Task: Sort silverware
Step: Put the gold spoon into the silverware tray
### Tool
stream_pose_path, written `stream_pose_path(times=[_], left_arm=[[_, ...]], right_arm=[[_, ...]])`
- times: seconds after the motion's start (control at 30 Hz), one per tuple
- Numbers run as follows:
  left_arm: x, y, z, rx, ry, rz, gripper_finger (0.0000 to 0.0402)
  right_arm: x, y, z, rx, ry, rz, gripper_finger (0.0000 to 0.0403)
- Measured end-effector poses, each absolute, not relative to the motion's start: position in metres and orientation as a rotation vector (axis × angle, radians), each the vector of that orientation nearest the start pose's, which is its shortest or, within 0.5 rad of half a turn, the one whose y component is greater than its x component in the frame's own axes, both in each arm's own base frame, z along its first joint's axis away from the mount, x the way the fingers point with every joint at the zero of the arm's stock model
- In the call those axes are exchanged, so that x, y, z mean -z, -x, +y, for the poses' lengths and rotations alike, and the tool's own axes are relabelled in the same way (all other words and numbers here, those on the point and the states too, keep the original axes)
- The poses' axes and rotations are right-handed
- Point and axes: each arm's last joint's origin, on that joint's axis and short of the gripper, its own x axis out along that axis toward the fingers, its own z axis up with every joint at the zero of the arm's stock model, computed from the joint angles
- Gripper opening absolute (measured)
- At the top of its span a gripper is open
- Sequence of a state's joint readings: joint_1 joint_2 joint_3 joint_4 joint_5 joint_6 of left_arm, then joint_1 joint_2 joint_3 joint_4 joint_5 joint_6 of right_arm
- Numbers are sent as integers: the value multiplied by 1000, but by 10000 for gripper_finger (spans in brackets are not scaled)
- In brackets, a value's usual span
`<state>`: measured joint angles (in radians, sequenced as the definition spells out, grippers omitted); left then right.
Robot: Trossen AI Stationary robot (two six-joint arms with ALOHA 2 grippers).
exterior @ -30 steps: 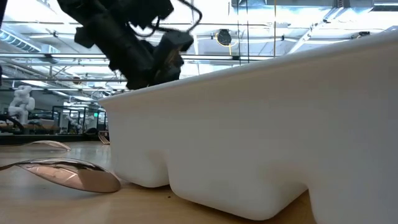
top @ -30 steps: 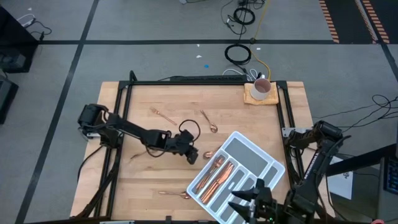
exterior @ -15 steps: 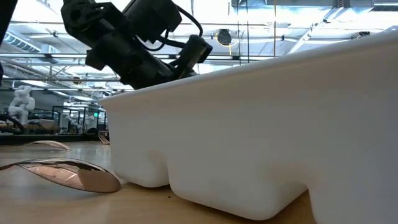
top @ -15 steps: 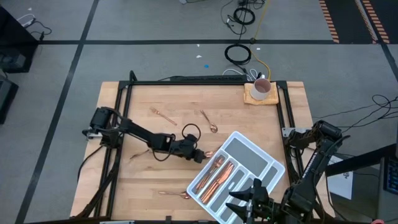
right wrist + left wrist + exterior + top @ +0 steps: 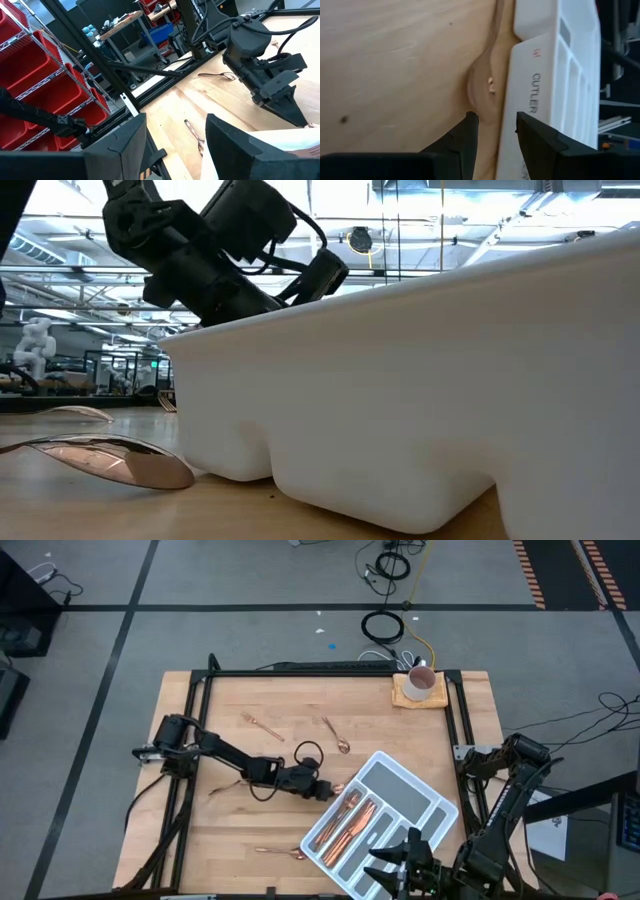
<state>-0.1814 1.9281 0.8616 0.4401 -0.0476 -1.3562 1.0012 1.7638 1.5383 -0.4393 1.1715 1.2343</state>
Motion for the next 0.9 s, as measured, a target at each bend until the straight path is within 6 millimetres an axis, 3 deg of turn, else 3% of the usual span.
stream_pose_path(times=[0.53, 0.63, 0.77, 0.9], left_arm=[[-88, -370, -66, -326, 1262, 619, 127], [-85, -371, -67, -333, 1276, 623, 100], [-85, -371, -69, -298, 1187, 633, 21], [-89, -370, -68, -272, 1092, 645, 5]], right_arm=[[-317, -230, 310, 318, -640, 157, 192], [-317, -230, 309, 324, -651, 152, 192], [-317, -233, 307, 333, -655, 148, 192], [-317, -238, 303, 348, -645, 144, 192]])
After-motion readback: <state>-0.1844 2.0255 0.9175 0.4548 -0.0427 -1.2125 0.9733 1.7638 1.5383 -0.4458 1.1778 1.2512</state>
